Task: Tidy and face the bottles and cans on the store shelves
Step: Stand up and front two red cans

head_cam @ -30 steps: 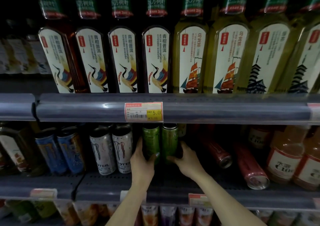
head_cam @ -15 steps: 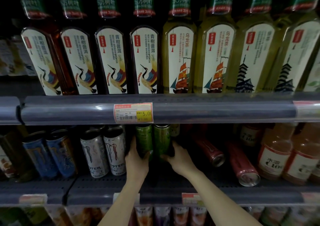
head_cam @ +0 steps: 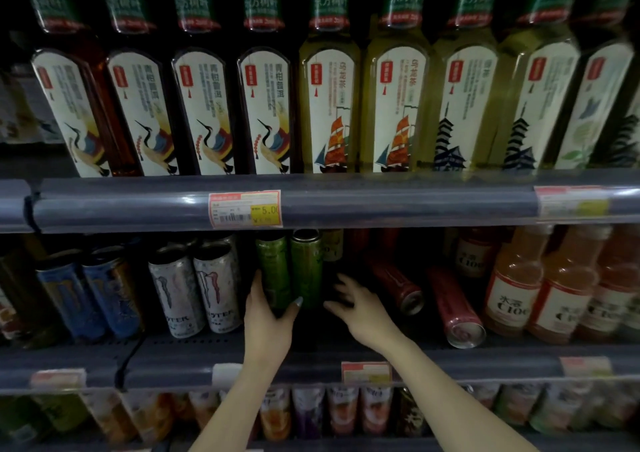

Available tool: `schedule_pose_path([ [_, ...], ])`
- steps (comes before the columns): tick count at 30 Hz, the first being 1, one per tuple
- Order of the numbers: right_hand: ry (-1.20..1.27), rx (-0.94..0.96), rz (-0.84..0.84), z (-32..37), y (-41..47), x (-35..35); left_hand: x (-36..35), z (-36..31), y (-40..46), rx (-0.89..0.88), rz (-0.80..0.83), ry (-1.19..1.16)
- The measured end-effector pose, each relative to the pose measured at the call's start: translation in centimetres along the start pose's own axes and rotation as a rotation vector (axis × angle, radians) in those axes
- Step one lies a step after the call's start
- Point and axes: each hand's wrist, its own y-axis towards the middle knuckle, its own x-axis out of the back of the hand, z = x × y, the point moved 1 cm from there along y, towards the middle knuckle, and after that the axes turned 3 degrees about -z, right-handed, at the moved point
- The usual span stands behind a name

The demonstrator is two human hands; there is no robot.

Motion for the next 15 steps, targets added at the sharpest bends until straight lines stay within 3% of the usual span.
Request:
schedule_pose_path([
  [5,-0.007,0.019,-0.029,-0.3,-2.0,3.1,-1.3,-1.5,-2.4,-0.065,-0.053,0.086],
  [15,-0.106,0.094,-0.321,-2.4,-6.3,11.0,-7.0,-5.1,-4.2,-0.15,0.234,0.026],
])
